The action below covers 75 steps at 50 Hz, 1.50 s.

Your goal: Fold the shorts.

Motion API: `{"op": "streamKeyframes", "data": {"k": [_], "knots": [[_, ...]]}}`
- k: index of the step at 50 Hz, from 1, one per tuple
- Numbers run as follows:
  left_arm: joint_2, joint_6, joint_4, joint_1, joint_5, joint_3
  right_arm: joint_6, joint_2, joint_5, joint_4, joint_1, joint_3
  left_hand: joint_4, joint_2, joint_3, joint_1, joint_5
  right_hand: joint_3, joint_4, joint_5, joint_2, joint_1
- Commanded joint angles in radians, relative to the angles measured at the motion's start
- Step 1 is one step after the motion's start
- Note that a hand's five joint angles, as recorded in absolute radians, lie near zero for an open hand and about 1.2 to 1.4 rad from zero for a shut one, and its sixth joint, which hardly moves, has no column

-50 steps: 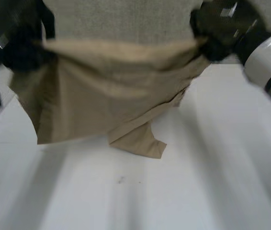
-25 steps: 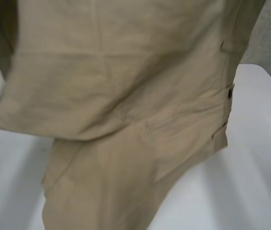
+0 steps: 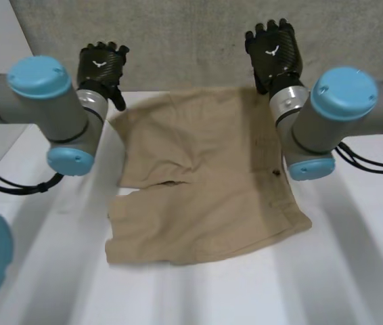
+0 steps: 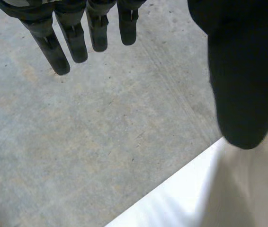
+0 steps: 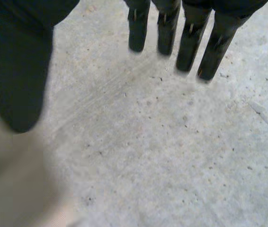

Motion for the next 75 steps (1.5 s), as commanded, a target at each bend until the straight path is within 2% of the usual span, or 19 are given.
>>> {"op": "streamKeyframes", "data": {"k": [1, 8, 14, 20, 24, 29, 31, 39, 45, 50, 58, 64, 69, 72, 75], "knots": [[0.008, 0.01, 0.05, -0.022, -0.008, -0.05, -0.004, 0.025, -0.024, 0.048, 0.004, 0.016, -0.034, -0.033, -0.045, -0.015, -0.05, -0.109, -0.112, -0.126, -0.103, -0.054], [0.135, 0.012, 0.054, -0.034, -0.02, -0.228, -0.001, -0.105, 0.005, 0.155, -0.003, 0.173, -0.034, -0.033, -0.045, -0.015, -0.05, -0.109, -0.112, -0.126, -0.103, -0.054], [0.375, 0.004, 0.041, -0.056, -0.018, -0.548, 0.005, -0.265, -0.02, 0.268, -0.048, 0.378, -0.012, -0.012, -0.024, 0.006, -0.029, -0.109, -0.112, -0.126, -0.103, -0.054], [0.633, -0.019, 0.028, -0.088, -0.003, -0.899, 0.003, -0.4, -0.173, 0.387, -0.121, 0.627, 0.131, 0.132, 0.12, 0.15, 0.115, -0.109, -0.112, -0.126, -0.103, -0.054], [0.746, -0.054, 0.027, -0.108, 0.034, -1.066, -0.001, -0.464, -0.276, 0.411, -0.18, 0.765, 0.222, 0.223, 0.211, 0.241, 0.206, -0.108, -0.111, -0.125, -0.102, -0.053], [0.824, -0.105, 0.011, -0.106, 0.069, -1.211, -0.007, -0.516, -0.366, 0.407, -0.238, 0.903, 0.325, 0.326, 0.314, 0.344, 0.309, 0.054, 0.051, 0.037, 0.06, 0.108], [0.84, -0.12, -0.001, -0.102, 0.069, -1.248, -0.01, -0.524, -0.398, 0.396, -0.264, 0.952, 0.352, 0.352, 0.34, 0.37, 0.335, 0.127, 0.124, 0.11, 0.133, 0.182], [0.847, -0.168, -0.022, -0.1, 0.078, -1.389, -0.004, -0.521, -0.452, 0.304, -0.318, 1.044, 0.73, 0.731, 0.719, 0.749, 0.714, 0.421, 0.418, 0.404, 0.427, 0.475], [0.832, -0.18, -0.015, -0.117, 0.075, -1.418, -0.009, -0.498, -0.461, 0.269, -0.33, 1.053, 0.71, 0.711, 0.699, 0.729, 0.694, 0.465, 0.462, 0.448, 0.471, 0.52], [0.778, -0.199, 0.008, -0.122, 0.074, -1.421, -0.012, -0.469, -0.489, 0.249, -0.33, 1.053, 0.493, 0.493, 0.482, 0.512, 0.476, 0.465, 0.462, 0.448, 0.471, 0.52], [0.694, -0.199, 0.083, -0.117, 0.066, -1.418, -0.013, -0.431, -0.491, 0.203, -0.332, 1.047, 0.469, 0.47, 0.458, 0.488, 0.453, 0.491, 0.488, 0.474, 0.497, 0.546], [0.625, -0.194, 0.149, -0.114, 0.061, -1.401, -0.013, -0.4, -0.486, 0.174, -0.332, 1.037, 0.46, 0.461, 0.449, 0.479, 0.444, 0.594, 0.591, 0.577, 0.6, 0.649], [0.593, -0.191, 0.169, -0.117, 0.054, -1.368, -0.013, -0.381, -0.484, 0.149, -0.332, 1.03, 0.46, 0.461, 0.449, 0.479, 0.444, 0.873, 0.87, 0.856, 0.879, 0.927], [0.59, -0.191, 0.189, -0.119, 0.019, -1.354, -0.013, -0.381, -0.483, 0.141, -0.33, 1.026, 0.466, 0.467, 0.455, 0.485, 0.45, 1.112, 1.109, 1.095, 1.118, 1.167], [0.59, -0.188, 0.214, -0.119, -0.017, -1.346, -0.013, -0.388, -0.492, 0.14, -0.33, 1.024, 0.466, 0.467, 0.455, 0.485, 0.45, 1.113, 1.11, 1.096, 1.119, 1.167]]}}
